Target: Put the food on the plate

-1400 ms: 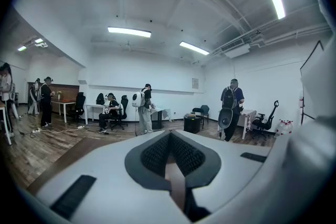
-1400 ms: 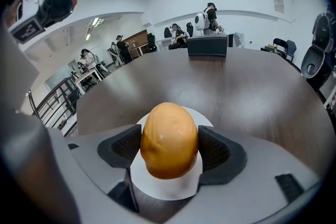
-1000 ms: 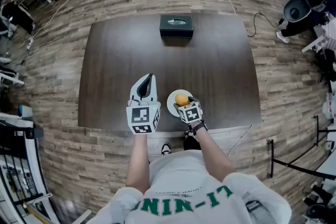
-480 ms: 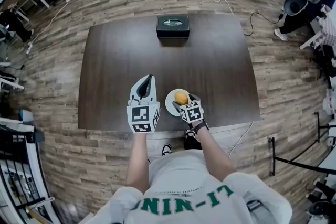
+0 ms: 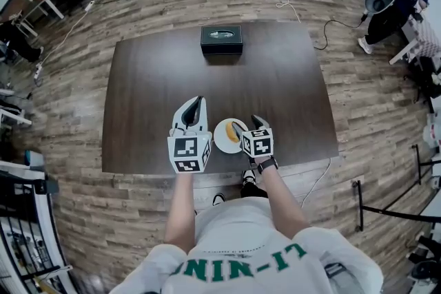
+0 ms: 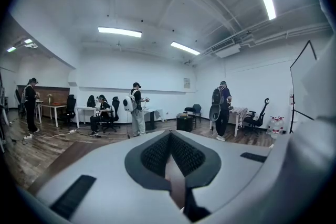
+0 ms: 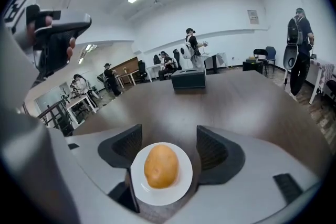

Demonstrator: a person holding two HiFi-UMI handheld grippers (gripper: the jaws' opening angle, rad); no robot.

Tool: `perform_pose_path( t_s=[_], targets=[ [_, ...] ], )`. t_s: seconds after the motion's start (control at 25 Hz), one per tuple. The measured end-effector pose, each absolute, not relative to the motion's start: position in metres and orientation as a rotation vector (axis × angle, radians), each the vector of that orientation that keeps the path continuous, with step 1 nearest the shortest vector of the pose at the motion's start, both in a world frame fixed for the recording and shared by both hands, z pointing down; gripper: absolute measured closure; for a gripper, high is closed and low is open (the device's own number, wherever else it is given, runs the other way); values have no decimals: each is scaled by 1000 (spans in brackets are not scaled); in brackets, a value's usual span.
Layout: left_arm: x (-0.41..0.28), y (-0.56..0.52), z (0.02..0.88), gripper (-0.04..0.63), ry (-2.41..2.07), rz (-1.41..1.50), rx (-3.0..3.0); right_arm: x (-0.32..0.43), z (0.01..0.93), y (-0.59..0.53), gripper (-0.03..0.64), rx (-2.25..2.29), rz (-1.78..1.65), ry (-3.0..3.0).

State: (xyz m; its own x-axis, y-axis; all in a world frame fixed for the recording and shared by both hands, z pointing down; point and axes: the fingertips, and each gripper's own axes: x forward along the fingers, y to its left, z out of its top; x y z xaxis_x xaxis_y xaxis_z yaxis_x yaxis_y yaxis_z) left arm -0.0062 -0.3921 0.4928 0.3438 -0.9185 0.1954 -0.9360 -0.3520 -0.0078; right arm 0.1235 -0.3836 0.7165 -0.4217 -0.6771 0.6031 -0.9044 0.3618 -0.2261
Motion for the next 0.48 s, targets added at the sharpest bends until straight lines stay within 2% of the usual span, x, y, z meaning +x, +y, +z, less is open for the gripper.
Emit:
perform_pose_path(
  t_s=[0.48],
  targets=[
    [-9,-384,466,584,-1783,224,2482,148,594,-399,345,1527,521,-2380]
  ],
)
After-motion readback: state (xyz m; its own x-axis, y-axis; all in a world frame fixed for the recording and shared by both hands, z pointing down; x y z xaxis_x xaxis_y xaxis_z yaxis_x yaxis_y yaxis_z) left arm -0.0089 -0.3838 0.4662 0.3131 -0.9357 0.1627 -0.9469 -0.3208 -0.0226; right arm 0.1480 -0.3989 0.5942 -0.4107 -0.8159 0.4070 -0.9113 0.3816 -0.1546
